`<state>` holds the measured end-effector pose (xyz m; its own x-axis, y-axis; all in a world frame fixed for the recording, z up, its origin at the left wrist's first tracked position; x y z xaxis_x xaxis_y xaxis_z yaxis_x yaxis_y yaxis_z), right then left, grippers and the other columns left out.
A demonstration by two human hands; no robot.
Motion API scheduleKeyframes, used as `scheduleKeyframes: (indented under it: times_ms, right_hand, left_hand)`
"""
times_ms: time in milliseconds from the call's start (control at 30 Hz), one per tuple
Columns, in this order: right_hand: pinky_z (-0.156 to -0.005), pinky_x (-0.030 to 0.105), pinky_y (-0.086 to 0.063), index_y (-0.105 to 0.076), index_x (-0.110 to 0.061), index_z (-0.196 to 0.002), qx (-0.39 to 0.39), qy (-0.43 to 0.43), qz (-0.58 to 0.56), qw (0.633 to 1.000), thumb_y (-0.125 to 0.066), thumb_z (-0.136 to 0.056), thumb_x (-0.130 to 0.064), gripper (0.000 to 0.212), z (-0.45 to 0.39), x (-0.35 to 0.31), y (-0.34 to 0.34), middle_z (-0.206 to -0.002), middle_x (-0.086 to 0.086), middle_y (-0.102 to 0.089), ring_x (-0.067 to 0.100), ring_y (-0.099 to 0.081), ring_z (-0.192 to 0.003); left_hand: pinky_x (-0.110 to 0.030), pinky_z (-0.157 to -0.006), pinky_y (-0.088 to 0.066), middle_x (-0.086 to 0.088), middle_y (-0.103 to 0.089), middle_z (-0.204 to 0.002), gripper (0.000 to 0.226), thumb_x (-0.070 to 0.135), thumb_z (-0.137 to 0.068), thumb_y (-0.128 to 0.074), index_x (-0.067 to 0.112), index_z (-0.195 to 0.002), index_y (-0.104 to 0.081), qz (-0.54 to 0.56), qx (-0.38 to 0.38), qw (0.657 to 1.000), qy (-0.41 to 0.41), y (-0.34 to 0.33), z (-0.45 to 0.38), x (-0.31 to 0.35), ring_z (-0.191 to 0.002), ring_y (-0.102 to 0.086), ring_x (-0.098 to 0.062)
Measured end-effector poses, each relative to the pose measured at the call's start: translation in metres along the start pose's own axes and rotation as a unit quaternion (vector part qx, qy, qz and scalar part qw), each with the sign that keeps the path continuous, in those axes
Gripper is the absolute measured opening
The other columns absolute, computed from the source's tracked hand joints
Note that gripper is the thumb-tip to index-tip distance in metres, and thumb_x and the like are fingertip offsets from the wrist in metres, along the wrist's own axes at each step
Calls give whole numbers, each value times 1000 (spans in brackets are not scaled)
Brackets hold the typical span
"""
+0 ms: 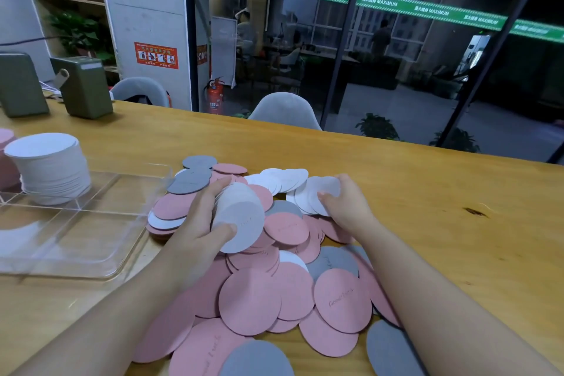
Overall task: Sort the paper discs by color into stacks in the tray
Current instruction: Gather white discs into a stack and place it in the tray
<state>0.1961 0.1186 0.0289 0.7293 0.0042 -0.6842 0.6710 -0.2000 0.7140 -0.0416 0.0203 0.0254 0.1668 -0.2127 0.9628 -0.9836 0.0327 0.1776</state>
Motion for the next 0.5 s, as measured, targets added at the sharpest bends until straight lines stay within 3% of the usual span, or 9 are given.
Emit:
scheduleKeyframes:
  times_ms: [200,267,367,500]
  right_hand:
    - [-61,25,-30,-47,-14,-110,59,46,-59,995,-55,-93,-22,20,14,-6,15,-94,-5,-49,15,-46,-87]
    - [-57,18,-35,-47,-16,-97,76,73,-102,989,-57,-91,-19,12,21,-7,20,-85,-6,-52,15,-49,-79]
    - [-57,11,-39,-45,-22,-83,82,115,-169,975,-59,-90,-11,18,35,-10,26,-79,-8,-53,7,-50,-71]
    - [-61,14,-42,-46,-17,-82,29,169,-289,942,-60,-88,-1,21,56,-19,26,-74,-12,-57,5,-52,-69]
  left_hand:
    - [-2,-79,-35,38,-35,-125,65,28,-69,-47,51,-127,-29,-9,-2,1000,0,1,-1,-1,-108,-35,27]
    - [-9,-85,-36,38,-35,-126,63,28,-69,-48,55,-123,-29,-7,-3,1000,1,1,-1,-2,-116,-35,20]
    - [-14,-88,-36,36,-36,-126,64,28,-69,-48,53,-125,-29,-8,-2,1000,2,1,-1,-3,-117,-37,15]
    - [-10,-86,-35,39,-35,-124,63,28,-69,-48,53,-123,-29,-9,1,1000,-3,0,0,0,-117,-34,17]
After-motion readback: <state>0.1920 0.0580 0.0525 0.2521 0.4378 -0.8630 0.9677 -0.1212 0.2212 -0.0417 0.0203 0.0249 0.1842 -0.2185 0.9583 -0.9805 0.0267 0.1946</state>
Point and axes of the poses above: each hand's wrist, its own z-axis away from the middle knuckle, its own y-axis out of the back of the hand, x = y × z, the point moved 4 cm from there along -z, towards the middle knuckle
